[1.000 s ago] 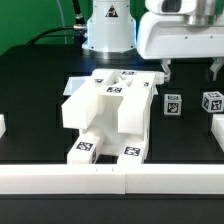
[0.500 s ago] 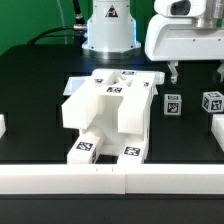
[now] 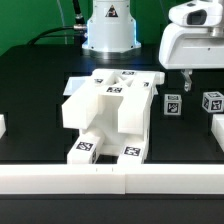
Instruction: Assemble chair
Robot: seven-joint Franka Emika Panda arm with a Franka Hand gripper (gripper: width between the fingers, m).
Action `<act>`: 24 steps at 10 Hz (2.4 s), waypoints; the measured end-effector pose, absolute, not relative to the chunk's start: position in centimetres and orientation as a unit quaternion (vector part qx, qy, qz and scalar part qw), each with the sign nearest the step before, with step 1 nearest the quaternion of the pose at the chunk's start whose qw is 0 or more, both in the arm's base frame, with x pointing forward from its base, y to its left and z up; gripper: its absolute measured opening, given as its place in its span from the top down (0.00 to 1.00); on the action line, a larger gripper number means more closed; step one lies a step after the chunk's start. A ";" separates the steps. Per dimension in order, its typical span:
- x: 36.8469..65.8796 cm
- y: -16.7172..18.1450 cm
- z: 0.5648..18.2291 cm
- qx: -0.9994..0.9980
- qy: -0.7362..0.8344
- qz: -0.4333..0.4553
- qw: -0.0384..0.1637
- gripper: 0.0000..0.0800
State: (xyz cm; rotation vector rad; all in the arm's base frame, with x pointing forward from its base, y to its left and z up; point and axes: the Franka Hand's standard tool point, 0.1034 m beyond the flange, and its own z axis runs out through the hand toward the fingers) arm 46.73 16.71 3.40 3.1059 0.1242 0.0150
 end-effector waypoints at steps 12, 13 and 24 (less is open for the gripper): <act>46.2 16.6 1.0 0.999 0.031 -0.005 0.028 0.64; 46.3 16.5 1.0 0.999 0.030 -0.004 0.028 0.64; 51.6 8.2 11.5 0.996 0.083 0.020 0.006 0.64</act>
Offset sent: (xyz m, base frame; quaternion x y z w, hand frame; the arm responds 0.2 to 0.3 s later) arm -0.0068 0.0085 -0.0230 -0.0182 0.0134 0.0006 0.9997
